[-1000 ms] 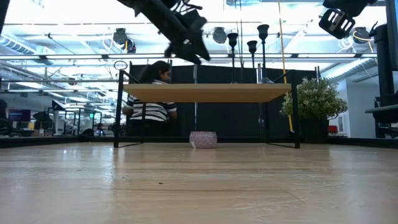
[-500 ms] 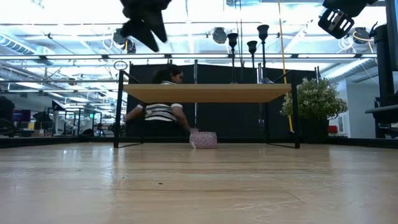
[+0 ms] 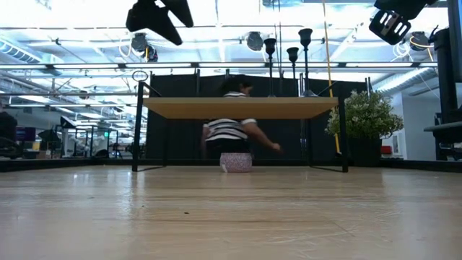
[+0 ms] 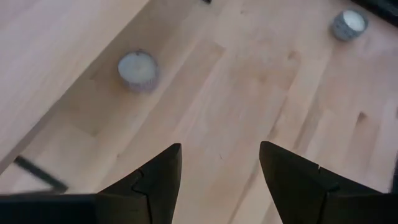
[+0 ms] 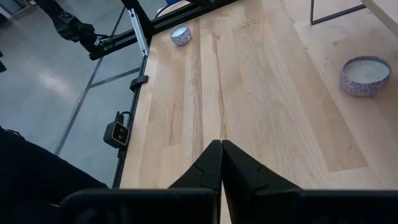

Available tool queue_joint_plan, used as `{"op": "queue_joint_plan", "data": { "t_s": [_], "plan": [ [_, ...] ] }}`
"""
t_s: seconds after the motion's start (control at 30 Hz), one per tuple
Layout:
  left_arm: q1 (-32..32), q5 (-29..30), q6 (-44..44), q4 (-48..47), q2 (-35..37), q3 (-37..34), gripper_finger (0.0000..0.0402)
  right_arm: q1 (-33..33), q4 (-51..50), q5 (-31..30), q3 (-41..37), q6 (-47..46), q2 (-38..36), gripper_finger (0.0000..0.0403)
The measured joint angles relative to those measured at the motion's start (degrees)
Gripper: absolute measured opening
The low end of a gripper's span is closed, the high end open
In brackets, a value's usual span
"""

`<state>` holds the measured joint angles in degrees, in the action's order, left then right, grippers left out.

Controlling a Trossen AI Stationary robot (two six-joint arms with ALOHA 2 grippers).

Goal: Pick & Place candle stick holders
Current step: Put the red scented candle on the shelf

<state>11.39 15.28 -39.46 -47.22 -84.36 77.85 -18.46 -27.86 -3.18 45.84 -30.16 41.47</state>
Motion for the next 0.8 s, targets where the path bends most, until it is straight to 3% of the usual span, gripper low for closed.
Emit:
{"op": "queue_joint_plan", "data": {
  "t_s": [0.2, 0.53, 0.8],
  "plan": [
    [2.94, 7.59, -0.2, 16.69, 0.0, -9.86, 0.0223, 0.0, -0.02, 0.11, 0.0, 1.02, -0.02, 0.0],
    [5.64, 18.35, 0.98, 54.94, -2.44, -31.25, 0.0223, 0.0, -0.09, 0.17, 0.0, 2.81, 0.0, 0.0],
    [5.69, 18.57, 2.71, 71.05, -15.38, -31.25, 0.0223, 0.0, -0.22, 0.22, 0.0, 4.08, -0.01, 0.0]
  ]
}}
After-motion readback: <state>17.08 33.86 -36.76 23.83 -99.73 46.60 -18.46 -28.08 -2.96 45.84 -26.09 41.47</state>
